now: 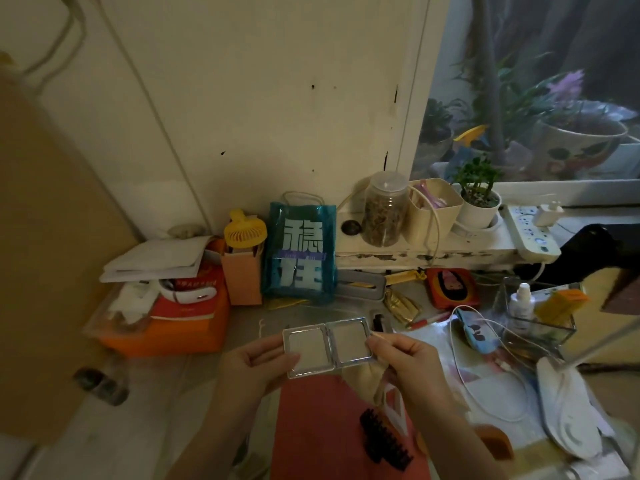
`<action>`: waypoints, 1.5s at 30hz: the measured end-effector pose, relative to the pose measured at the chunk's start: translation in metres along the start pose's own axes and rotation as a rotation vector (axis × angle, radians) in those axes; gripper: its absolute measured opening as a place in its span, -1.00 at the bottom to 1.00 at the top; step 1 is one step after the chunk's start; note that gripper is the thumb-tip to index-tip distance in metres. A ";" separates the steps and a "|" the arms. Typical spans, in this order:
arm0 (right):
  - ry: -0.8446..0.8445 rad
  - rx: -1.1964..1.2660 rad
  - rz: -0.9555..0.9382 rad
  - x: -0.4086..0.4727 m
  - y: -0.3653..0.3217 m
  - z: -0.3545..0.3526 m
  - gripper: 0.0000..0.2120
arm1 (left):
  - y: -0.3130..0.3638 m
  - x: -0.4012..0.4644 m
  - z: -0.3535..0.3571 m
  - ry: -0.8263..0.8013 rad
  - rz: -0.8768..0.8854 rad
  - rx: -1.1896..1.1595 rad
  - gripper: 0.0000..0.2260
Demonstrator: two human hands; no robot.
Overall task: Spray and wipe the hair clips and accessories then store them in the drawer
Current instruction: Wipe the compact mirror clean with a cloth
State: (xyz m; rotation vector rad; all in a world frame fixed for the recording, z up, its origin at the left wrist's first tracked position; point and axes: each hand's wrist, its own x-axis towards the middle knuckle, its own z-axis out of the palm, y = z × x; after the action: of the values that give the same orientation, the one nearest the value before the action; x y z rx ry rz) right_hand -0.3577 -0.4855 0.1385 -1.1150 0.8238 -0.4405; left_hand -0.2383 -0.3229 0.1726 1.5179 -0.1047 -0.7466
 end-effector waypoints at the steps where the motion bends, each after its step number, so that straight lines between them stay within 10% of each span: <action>1: 0.018 -0.014 -0.014 -0.001 0.002 0.001 -0.92 | -0.002 -0.001 0.001 0.023 0.031 0.017 -0.77; 13: 0.179 -0.160 -0.179 -0.010 0.029 0.014 -0.85 | -0.020 -0.002 0.003 0.153 0.269 0.263 -0.72; 25: 0.194 0.042 -0.162 -0.016 0.038 0.030 -0.97 | -0.015 0.000 -0.004 -0.246 0.076 0.036 -0.68; 45: 0.055 0.106 -0.090 -0.026 0.041 0.029 -0.85 | -0.024 0.011 -0.001 -0.315 -0.027 0.019 -0.49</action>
State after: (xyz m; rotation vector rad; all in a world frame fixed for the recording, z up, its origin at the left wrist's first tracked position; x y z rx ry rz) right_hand -0.3550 -0.4336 0.1165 -1.0479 0.7912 -0.5858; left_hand -0.2380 -0.3244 0.1463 1.4123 -0.3283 -1.0049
